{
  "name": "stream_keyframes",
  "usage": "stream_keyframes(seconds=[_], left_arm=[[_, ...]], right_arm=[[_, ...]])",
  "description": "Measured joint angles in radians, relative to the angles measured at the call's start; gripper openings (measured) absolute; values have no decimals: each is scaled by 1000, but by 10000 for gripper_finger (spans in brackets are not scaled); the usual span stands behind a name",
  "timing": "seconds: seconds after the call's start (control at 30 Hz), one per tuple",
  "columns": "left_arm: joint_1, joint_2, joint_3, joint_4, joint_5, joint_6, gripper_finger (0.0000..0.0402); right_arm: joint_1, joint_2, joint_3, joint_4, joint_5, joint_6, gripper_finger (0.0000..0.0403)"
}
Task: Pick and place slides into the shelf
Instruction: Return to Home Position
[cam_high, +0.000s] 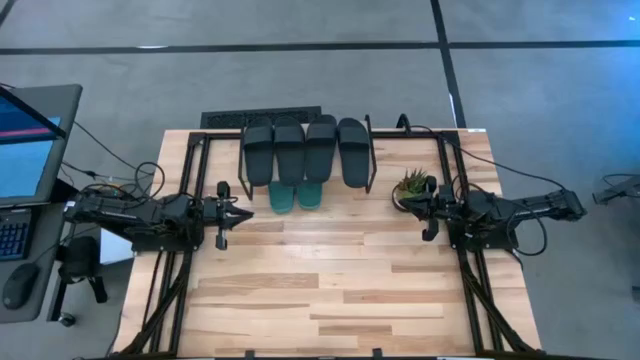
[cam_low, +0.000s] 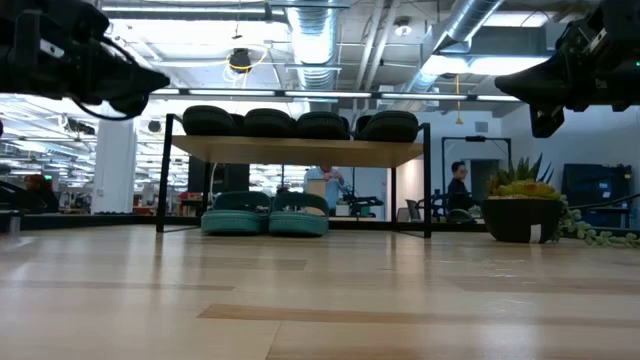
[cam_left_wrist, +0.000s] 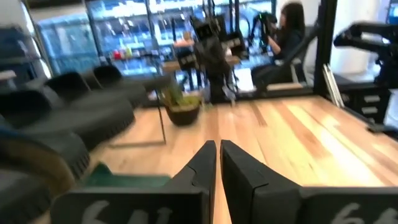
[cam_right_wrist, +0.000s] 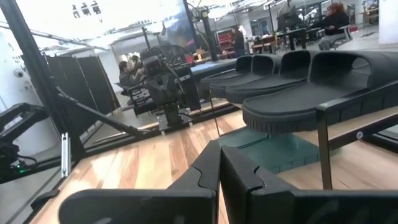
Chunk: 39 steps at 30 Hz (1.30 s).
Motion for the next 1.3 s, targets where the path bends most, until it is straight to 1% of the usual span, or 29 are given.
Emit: stream_keyframes(seconds=[0.1, 0.17, 0.33, 0.4, 0.57, 0.73, 0.97, 1.07, 1.3], left_arm=[[0, 0, 0, -64, 27, -30, 14], [0, 0, 0, -95, 44, -38, 14], [0, 0, 0, -157, 46, -40, 14], [0, 0, 0, -161, 49, -36, 14], [0, 0, 0, -161, 42, -2, 14], [0, 5, 0, -161, 43, -14, 14], [0, 5, 0, -161, 42, -2, 14], [0, 5, 0, -161, 42, -21, 14], [0, 5, 0, -161, 41, -12, 14]], right_arm=[[0, 0, 0, -11, -3, 0, 0], [0, 0, 0, -14, -25, 0, 0], [0, 0, 0, -77, -57, 26, 0], [0, 0, 0, -100, -58, 34, 0], [0, 0, 0, -87, -61, 27, 0], [0, 0, 0, -127, -74, 26, 0], [0, 0, 0, -131, -79, -25, 0], [0, 0, 0, -131, -79, -44, 0], [0, 0, 0, -131, -79, -44, 0]])
